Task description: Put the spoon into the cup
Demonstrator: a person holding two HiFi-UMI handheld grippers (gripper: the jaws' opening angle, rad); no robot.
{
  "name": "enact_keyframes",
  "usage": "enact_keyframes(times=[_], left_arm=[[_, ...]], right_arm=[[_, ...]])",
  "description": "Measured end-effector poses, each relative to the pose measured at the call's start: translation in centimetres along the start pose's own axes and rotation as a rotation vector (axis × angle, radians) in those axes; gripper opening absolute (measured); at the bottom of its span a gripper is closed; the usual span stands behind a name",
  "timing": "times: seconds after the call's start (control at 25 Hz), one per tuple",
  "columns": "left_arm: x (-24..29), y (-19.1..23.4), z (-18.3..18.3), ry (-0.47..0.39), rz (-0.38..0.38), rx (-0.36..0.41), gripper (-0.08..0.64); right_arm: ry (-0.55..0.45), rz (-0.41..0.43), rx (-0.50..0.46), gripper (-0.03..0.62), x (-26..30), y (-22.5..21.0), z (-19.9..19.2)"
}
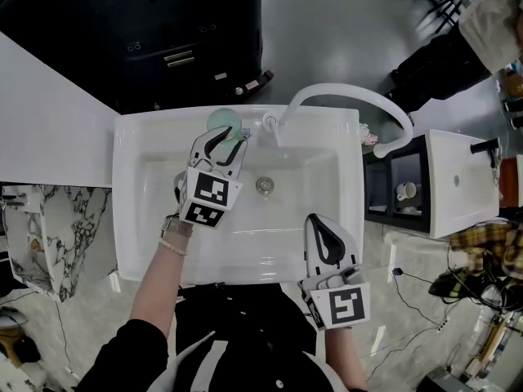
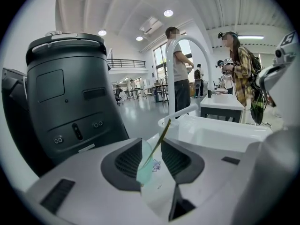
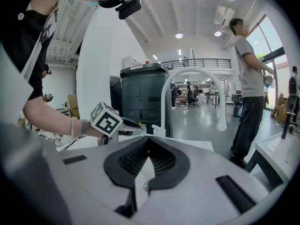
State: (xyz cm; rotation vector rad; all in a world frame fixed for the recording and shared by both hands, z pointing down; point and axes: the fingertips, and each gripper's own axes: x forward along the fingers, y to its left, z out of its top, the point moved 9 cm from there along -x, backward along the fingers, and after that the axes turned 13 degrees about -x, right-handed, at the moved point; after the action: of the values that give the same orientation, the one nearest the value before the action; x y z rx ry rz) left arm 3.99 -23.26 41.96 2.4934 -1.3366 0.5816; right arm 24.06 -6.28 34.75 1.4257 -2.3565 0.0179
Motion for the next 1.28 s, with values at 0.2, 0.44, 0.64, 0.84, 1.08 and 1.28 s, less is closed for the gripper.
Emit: enact_keyframes(times=[0.2,0.44,0.64,0.84,1.08,1.28], left_arm=[[0.1,-0.1,0.0,-0.002,-0.009,0.002,0.133],[-0.5,-0.2,-0.2,-0.009,-0.008,-0.012,0.141],[-1.3,-0.4,-0.5,-0.010,-0.022,-0.013,0.141],[-2.9,-0.3,-0.6,-0.045,-0.016,-0.040,0.141],[-5.3,0.0,-0.5,-0.066,-0.032,-0.087,0.095],[-7.5,0.2,-0.5,-0.087,-0.017,-0.070,0.006]], right_arm=[[0.001,0.003,0.001,0.000,0.0,0.0,0.0],[0.005,0.003,0.003,0.000,-0.3,0.1,0.1],[0.005,0.012,0.000,0.000,-0.2,0.4,0.2],[-0.020,0.027,-0.016,0.000,-0.1,1.2,0.7],[-0.036,0.045,-0.030,0.000,-0.1,2.1,1.4],[-0.060,0.051,-0.045,0.000,-0.2,2.8,2.1]])
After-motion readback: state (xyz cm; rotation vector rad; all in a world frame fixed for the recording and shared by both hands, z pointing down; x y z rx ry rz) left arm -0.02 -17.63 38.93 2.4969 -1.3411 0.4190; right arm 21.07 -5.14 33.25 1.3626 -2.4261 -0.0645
